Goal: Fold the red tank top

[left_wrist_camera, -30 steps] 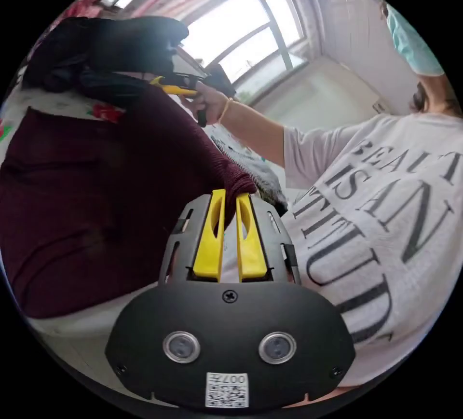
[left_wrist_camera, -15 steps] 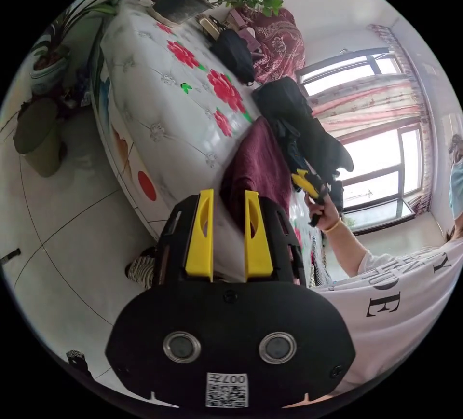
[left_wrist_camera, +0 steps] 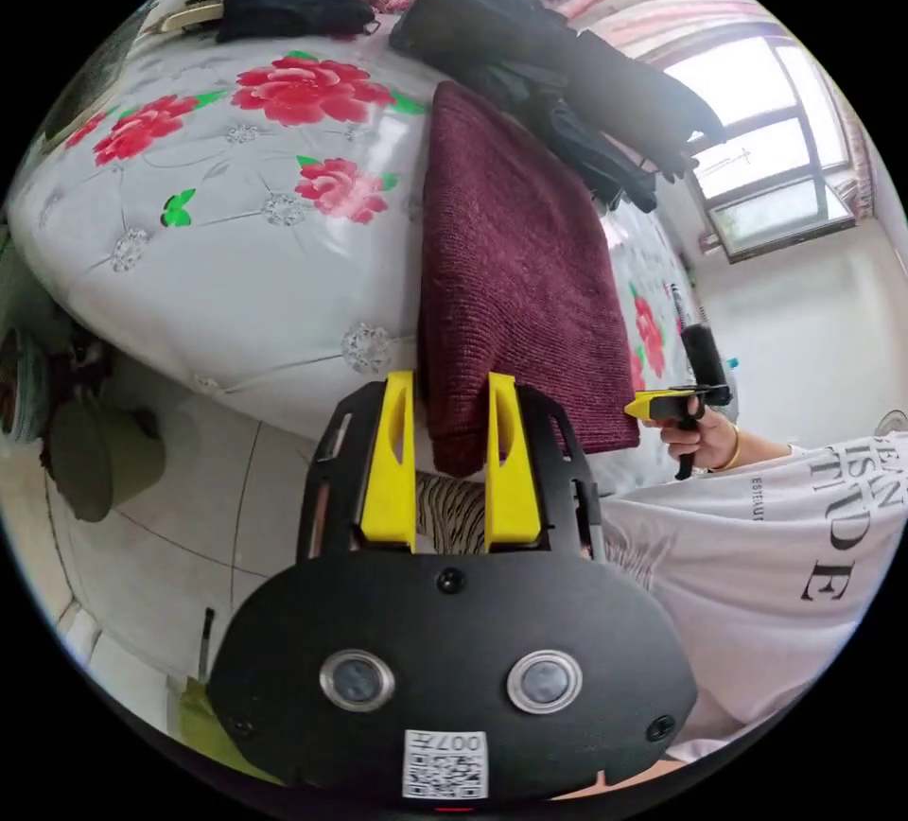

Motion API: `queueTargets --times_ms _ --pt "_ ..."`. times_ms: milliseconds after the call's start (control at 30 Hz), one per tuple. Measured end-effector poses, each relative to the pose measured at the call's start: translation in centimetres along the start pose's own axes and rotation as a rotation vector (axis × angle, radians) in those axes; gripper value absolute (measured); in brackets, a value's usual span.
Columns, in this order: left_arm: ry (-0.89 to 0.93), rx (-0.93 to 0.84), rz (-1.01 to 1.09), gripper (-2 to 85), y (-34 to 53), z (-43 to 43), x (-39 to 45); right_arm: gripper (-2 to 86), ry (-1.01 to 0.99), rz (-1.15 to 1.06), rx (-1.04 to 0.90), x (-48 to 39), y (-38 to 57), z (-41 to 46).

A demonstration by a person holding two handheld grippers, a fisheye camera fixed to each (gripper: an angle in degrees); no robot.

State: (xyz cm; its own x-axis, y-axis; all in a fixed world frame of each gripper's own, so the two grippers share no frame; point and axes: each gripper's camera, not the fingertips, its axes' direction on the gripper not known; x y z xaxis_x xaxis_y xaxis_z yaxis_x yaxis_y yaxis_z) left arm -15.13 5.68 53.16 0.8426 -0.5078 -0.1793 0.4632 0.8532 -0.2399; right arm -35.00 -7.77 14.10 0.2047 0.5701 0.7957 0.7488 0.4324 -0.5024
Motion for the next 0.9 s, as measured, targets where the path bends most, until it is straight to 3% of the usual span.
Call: queueTargets --times_ms 100,300,500,633,700,767,900 --pt "0.056 -0.076 -0.009 5.7 -1.2 0.1 0.2 7.9 -0.016 0.041 -0.06 0.6 -1.5 0.0" --pt "0.414 -0.044 -0.176 5.0 2.9 -1.3 -0.3 6.1 -0.082 -0.043 -0.029 -0.9 2.0 -5.6" --pt "0.631 -0.061 -0.305 5.0 6.0 -4.3 2.0 4.9 -0.41 0.028 -0.033 -0.5 4.2 -10.3" --pt "0.671 0.021 -0.29 5.5 -0.6 -6.9 2.7 5.2 -0.55 0.012 0.074 -2.5 -0.5 -14.3" --pt "0.645 0.07 -0.28 6.6 -5.2 -6.8 2.3 5.9 -0.508 0.012 0.161 -3.5 -3.9 -16.2" --pt "0.569 0.145 -0.321 10.0 -11.1 -5.3 1.1 7.4 -0.36 0.03 0.33 -3.6 -8.9 -18.5" --pt "0.389 0.258 -0.378 12.3 -15.6 -4.3 -0.4 9.4 -0.05 0.034 0.431 -3.0 -14.3 -20.5"
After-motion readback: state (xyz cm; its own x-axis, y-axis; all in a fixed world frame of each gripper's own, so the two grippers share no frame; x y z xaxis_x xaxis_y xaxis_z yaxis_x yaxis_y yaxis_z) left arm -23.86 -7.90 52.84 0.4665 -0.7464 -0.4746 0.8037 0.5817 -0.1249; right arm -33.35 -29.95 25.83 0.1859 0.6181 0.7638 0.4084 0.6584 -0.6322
